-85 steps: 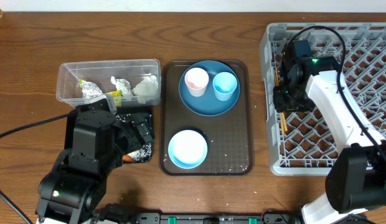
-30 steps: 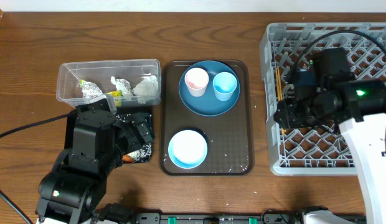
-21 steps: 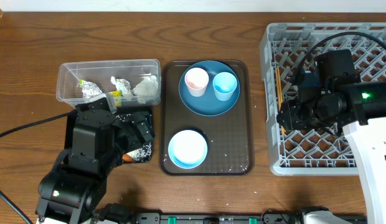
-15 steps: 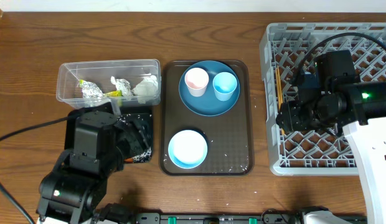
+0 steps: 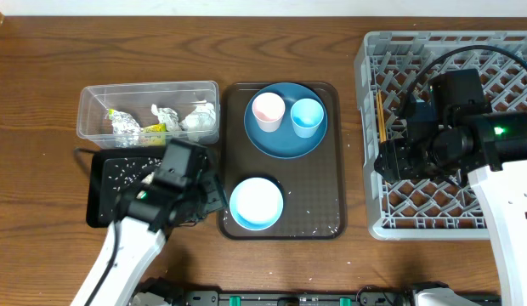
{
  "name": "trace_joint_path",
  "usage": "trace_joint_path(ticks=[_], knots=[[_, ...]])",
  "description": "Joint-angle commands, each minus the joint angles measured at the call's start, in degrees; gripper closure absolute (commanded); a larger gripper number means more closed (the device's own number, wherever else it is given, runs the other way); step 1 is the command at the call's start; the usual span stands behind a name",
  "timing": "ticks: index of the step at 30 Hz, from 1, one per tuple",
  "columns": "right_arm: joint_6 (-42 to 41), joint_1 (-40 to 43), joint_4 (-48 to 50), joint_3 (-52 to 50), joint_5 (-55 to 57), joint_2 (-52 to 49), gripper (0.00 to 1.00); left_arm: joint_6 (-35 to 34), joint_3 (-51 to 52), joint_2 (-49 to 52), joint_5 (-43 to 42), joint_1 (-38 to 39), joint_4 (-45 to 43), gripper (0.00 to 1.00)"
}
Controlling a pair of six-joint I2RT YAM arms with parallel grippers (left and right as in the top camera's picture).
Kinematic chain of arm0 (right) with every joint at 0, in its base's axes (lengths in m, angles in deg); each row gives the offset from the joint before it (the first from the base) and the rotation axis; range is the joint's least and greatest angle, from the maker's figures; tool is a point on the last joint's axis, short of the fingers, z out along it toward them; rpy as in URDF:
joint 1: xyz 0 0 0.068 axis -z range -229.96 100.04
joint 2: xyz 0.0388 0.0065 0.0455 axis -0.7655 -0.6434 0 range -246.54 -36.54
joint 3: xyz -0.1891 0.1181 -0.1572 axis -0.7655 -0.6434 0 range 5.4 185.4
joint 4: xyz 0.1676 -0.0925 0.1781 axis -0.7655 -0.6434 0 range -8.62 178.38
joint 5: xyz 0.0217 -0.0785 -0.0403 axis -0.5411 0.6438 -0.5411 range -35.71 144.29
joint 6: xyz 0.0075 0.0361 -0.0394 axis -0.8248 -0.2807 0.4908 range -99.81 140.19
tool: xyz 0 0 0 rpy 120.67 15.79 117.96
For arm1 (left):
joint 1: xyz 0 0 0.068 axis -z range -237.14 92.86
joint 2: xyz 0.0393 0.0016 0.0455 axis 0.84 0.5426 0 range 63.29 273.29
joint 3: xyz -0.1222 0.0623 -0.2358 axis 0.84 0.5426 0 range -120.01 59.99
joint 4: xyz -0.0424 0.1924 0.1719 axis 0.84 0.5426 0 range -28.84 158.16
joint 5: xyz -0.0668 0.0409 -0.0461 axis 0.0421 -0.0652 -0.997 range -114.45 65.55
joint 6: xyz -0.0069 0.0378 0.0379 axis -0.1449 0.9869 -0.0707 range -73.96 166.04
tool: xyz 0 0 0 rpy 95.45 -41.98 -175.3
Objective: Sort waste into correct bins and load items into the dishwasher rack
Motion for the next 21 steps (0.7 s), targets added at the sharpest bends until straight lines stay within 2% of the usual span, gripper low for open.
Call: trace_joint_path(ticks=[1, 13, 17, 21], knots=[[0.7, 0.4, -0.1, 0.8, 0.1, 0.5, 0.35, -1.6, 1.0, 5.1, -0.6, 1.8, -1.3, 0.44], [0.7, 0.4, -0.6, 0.8, 0.1, 0.5, 0.35, -1.6, 2.1, 23.2, -0.5, 9.8, -10.1, 0.45], [0.7, 0.4, -0.8, 0.8, 0.1, 0.5, 0.35, -1.6, 2.1, 26.2, -0.2, 9.9, -10.9, 0.51], [0.7, 0.4, -0.8, 0.8, 0.1, 0.5, 0.35, -1.6, 2.1, 26.3, -0.2, 9.9, -11.0, 0.67]])
